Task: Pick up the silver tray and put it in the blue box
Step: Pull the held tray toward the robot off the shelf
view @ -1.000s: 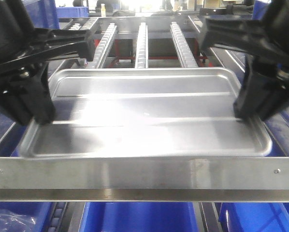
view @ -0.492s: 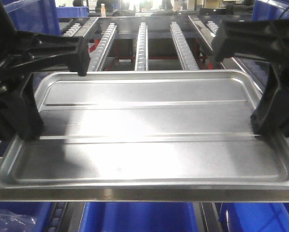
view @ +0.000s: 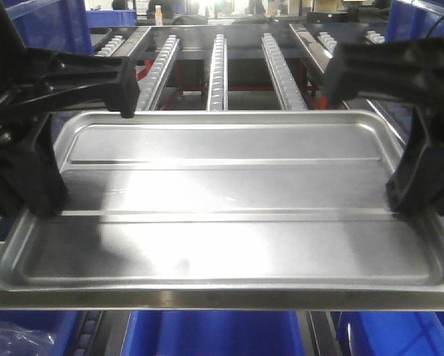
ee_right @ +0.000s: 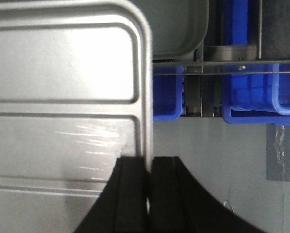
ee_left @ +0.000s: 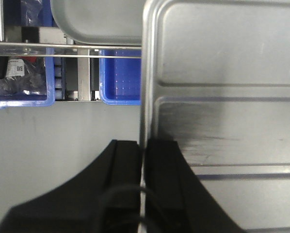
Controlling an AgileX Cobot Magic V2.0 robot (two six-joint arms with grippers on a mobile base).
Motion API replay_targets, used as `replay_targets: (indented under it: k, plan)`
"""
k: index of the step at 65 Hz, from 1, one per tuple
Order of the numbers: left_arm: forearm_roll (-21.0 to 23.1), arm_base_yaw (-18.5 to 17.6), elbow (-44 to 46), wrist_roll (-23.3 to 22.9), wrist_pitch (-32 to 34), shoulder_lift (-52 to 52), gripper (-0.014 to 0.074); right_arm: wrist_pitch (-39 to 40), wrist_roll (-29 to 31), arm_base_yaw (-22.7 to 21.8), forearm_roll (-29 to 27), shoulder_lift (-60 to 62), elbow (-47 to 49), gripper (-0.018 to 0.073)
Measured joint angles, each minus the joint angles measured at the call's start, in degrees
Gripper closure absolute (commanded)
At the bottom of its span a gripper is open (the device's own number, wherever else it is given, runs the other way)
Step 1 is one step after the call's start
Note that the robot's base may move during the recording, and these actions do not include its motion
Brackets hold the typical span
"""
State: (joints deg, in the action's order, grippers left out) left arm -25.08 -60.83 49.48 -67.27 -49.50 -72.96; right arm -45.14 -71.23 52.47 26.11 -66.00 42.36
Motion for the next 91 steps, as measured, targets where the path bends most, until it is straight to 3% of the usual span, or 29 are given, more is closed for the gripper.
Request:
replay_targets:
  k: [91]
  plan:
    - [-0.8,0.0,-0.8,0.0,-0.9,2.0,0.0605,2.2,-2.9,0.0,1.0,-1.8,0.0,0.0503]
